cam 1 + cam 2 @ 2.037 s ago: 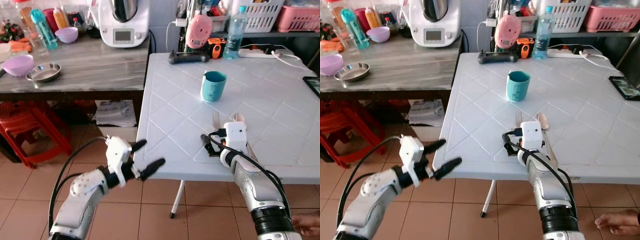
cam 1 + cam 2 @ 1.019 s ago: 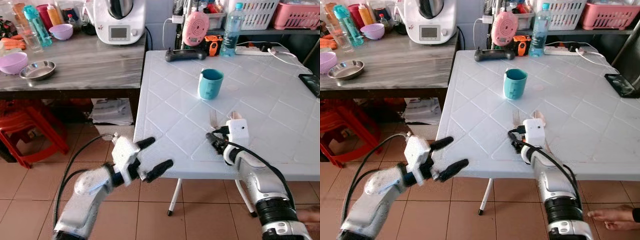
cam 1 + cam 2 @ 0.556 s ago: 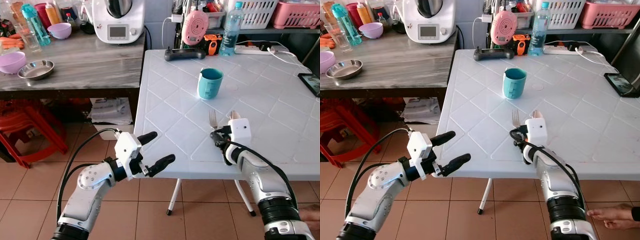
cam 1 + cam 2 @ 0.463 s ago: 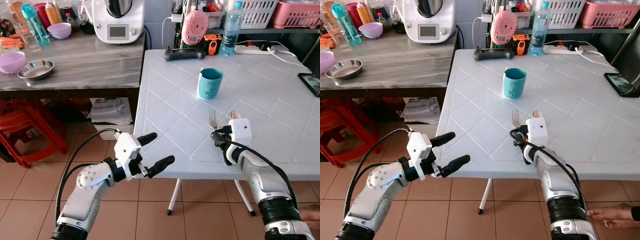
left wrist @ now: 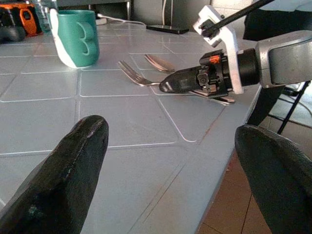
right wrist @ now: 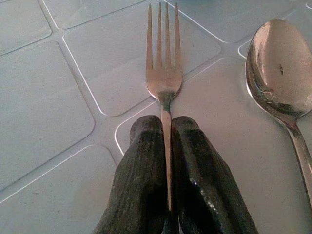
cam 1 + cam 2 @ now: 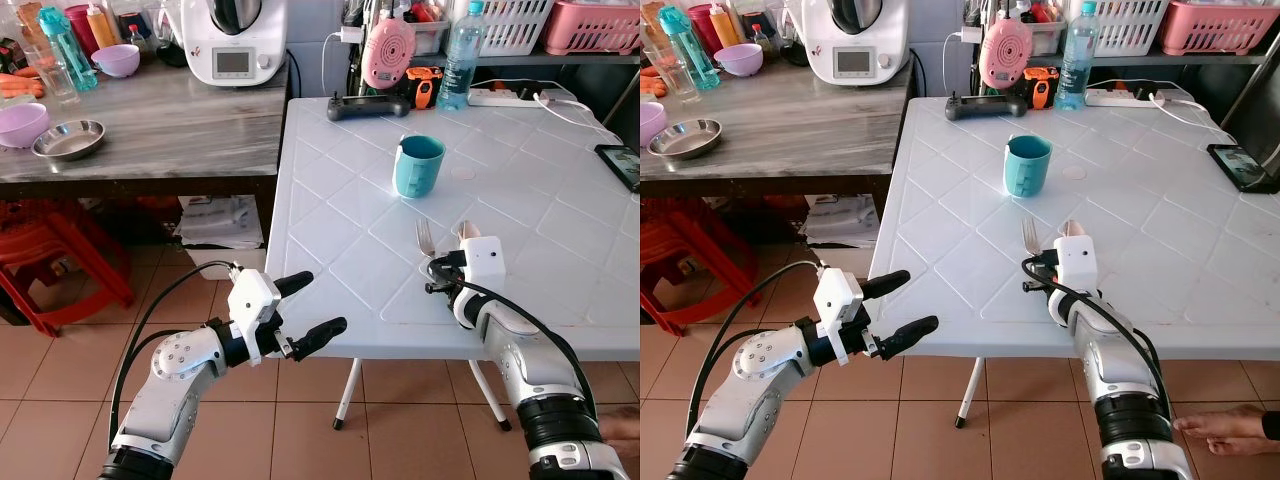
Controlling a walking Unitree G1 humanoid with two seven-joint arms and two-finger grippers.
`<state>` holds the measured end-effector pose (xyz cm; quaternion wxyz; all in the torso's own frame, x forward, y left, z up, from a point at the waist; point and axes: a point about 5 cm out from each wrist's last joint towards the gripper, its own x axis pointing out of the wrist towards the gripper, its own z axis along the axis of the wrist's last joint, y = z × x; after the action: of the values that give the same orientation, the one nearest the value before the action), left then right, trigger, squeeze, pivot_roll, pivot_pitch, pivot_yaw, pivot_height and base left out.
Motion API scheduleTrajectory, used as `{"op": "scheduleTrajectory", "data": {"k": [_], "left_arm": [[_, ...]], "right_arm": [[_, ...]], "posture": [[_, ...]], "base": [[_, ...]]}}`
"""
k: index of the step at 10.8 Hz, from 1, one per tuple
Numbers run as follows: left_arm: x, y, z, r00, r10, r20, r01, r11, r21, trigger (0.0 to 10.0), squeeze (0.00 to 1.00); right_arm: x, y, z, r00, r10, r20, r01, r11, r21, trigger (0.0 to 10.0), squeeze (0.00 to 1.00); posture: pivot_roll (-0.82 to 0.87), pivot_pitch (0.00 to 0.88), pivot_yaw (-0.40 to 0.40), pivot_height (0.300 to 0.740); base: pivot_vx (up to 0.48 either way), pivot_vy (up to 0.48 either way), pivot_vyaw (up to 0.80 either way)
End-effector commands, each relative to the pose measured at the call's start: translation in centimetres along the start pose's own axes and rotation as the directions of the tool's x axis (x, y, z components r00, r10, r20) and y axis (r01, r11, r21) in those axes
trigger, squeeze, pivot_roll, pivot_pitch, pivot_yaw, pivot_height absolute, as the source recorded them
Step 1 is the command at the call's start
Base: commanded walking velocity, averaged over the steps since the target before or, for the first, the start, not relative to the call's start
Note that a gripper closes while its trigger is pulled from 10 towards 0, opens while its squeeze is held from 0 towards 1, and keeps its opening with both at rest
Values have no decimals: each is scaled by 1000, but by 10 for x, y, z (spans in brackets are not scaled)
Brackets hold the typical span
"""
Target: Setting the table
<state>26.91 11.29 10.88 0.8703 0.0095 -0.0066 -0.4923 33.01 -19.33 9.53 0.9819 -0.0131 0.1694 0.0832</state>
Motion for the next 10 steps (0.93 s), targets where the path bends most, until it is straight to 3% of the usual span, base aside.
{"op": "scheduleTrajectory", "data": {"k": [1, 3, 5, 6, 7, 8, 9, 10], "left_arm": [[-1, 3, 1, 1000, 0, -8, 1, 1000, 20, 10000, 0], [-2, 6, 1, 999, 43, 8, -43, 999, 33, 10000, 0], [-4, 25, 2, 964, 263, 37, -265, 963, 47, 10000, 0], [-6, 37, 1, 912, 409, 37, -410, 912, 26, 10000, 0], [-12, 43, -2, 872, 488, 29, -489, 872, 28, 10000, 0], [-19, 49, -8, 827, 563, 1, -563, 826, 34, 10000, 0], [-26, 55, -14, 770, 637, -21, -638, 770, -1, 10000, 0], [-27, 55, -18, 766, 642, -34, -643, 765, -38, 10000, 0]], "right_arm": [[-4, -1, -30, 991, -30, -127, 35, 999, 33, 0, 0], [-6, 3, -27, 994, -42, -104, 49, 996, 72, 0, 0], [-6, 4, -5, 993, -113, 38, 103, 975, 198, 0, 0], [-11, 4, 3, 981, -161, 111, 139, 974, 180, 2431, 0], [-19, 6, 7, 966, -194, 174, 168, 974, 152, 0, 0], [-27, 7, 8, 955, -218, 202, 188, 970, 154, 10000, 0], [-40, 2, 17, 909, -294, 295, 249, 952, 180, 10000, 0], [-45, 1, 19, 891, -315, 325, 267, 946, 185, 10000, 0]], "posture": [[2, 61, 71, 740], [4, 56, 66, 740], [3, 50, 73, 740], [3, 41, 72, 740], [0, 34, 70, 740], [-2, 28, 65, 740], [-11, 19, 61, 740], [-12, 14, 58, 740]], "base": [[0, 0, 0], [0, 0, 0], [0, 0, 0], [0, 0, 0], [0, 0, 0], [0, 0, 0], [0, 0, 0], [0, 0, 0]]}}
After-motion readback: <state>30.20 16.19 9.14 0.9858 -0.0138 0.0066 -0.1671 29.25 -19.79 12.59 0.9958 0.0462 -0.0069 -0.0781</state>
